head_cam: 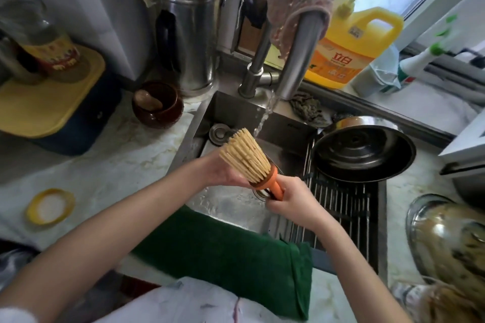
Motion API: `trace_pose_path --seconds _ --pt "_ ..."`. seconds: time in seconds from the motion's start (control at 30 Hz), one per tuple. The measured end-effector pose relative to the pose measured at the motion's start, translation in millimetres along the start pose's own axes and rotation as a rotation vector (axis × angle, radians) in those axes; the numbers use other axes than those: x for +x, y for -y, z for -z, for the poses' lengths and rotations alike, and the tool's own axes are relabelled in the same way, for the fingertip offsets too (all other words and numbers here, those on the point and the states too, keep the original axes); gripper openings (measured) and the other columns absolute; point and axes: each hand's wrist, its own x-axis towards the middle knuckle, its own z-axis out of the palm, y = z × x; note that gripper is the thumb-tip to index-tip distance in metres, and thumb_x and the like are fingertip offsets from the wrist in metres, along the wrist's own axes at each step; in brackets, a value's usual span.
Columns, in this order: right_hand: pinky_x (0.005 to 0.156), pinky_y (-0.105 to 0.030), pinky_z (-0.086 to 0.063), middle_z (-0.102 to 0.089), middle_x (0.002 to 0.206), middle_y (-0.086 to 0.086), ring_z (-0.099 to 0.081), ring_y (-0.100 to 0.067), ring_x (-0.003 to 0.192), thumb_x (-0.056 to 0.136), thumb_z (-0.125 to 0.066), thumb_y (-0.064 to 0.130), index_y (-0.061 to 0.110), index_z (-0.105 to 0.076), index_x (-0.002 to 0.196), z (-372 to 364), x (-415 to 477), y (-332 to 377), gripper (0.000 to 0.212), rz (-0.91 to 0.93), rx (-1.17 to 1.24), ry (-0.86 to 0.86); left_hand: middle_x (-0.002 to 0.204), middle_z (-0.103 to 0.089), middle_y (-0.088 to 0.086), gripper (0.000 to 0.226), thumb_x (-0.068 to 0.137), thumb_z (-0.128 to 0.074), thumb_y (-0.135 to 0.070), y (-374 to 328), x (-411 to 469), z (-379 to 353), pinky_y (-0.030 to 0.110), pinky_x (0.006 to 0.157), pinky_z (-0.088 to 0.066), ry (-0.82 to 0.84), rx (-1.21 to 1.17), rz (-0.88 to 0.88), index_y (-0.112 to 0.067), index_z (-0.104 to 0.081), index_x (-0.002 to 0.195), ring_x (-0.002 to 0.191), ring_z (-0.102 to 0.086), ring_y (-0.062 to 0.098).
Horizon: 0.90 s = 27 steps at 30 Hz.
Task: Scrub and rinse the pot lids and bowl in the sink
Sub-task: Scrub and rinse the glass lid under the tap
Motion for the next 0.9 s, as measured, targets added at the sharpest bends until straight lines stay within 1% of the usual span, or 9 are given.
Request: trace_pose_path --seconds 0.1,0.17,0.23,0.37,0.47,0.57,0.67,0.77,0.9 --pt "0.082 -0.030 -0.052 -0.069 0.098 0.009 -0.064 -0.007 0.089 0.080 -0.071 0.032 0.034 -0.064 0.112 11 -7 -9 0.034 0.044 0.001 0.084 0.096 -0.069 0.014 0.027 0.089 -0.048 -0.024 16 -5 13 0.036 0.061 -0.058 -0.002 -0.070 -0.111 -0.006 -0.064 0.100 0.083 -0.068 0.026" --pt "0.081 -0.032 -0.053 -0.069 0.095 0.010 -0.064 -0.006 0.086 0.083 -0.070 0.034 0.037 -0.064 0.107 26 -15 -20 0.025 0.003 0.031 0.032 0.127 -0.060 0.008 0.058 0.077 -0.049 -0.015 24 -4 22 0.036 0.060 -0.058 0.033 -0.115 -0.158 -0.020 -0.046 0.134 0.103 -0.063 0.037" --pt "0.073 -0.029 -0.053 -0.067 0.087 0.012 -0.063 -0.007 0.079 0.083 -0.069 0.037 0.037 -0.061 0.102 40 -21 -29 0.020 -0.040 -0.001 -0.105 0.148 -0.040 -0.001 0.087 0.070 -0.046 -0.006 26 -7 29 0.036 0.063 -0.058 0.081 -0.177 -0.197 -0.037 -0.020 0.147 0.113 -0.059 0.043" --pt "0.070 -0.028 -0.047 -0.063 0.096 0.010 -0.061 -0.012 0.081 0.089 -0.053 0.049 0.027 -0.046 0.126 54 -14 -32 0.043 -0.112 -0.099 -0.246 0.155 -0.029 0.000 0.097 0.062 -0.048 -0.004 22 -15 30 0.051 0.091 -0.044 0.130 -0.176 -0.322 -0.038 -0.019 0.149 0.118 -0.055 0.044" --pt "0.073 -0.036 -0.050 -0.065 0.102 0.001 -0.064 -0.022 0.085 0.098 -0.044 0.040 0.044 -0.004 0.149 56 -2 -15 0.065 -0.033 -0.361 -0.223 0.156 -0.026 0.008 0.099 0.060 -0.042 -0.001 13 -22 20 0.051 0.100 -0.042 0.134 -0.149 -0.376 -0.032 -0.016 0.150 0.111 -0.062 0.035" --pt "0.069 -0.030 -0.045 -0.068 0.111 0.005 -0.066 -0.023 0.091 0.097 -0.049 0.030 0.053 -0.021 0.143 54 6 2 0.058 0.245 -0.482 -0.145 0.154 0.003 0.027 0.087 0.070 -0.035 0.007 -4 -31 5 0.027 0.078 -0.057 0.068 -0.125 -0.456 -0.024 -0.017 0.149 0.083 -0.071 0.014" --pt "0.066 -0.026 -0.051 -0.066 0.112 0.015 -0.065 -0.012 0.086 0.096 -0.052 0.029 0.063 -0.021 0.138 67 2 7 0.062 0.361 -0.695 0.048 0.148 0.012 0.028 0.096 0.064 -0.045 0.002 -9 -30 9 0.052 0.091 -0.051 0.089 -0.029 -0.456 -0.033 -0.017 0.149 0.109 -0.062 0.032" --pt "0.057 -0.028 -0.050 -0.061 0.099 0.010 -0.058 -0.010 0.071 0.092 -0.052 0.012 0.063 -0.021 0.138 91 11 -1 0.075 0.215 -0.926 -0.016 0.148 0.004 0.027 0.102 0.058 -0.048 -0.002 -6 -28 17 0.067 0.102 -0.033 0.084 -0.004 -0.421 -0.037 -0.018 0.149 0.116 -0.057 0.036" --pt "0.058 -0.033 -0.054 -0.063 0.104 0.007 -0.064 -0.015 0.073 0.091 -0.055 0.009 0.062 -0.025 0.136 81 23 -1 0.076 0.272 -0.776 -0.048 0.155 -0.026 0.012 0.109 0.049 -0.060 -0.006 -7 -25 18 0.064 0.111 -0.021 0.062 -0.098 -0.431 -0.031 -0.023 0.149 0.124 -0.051 0.036"
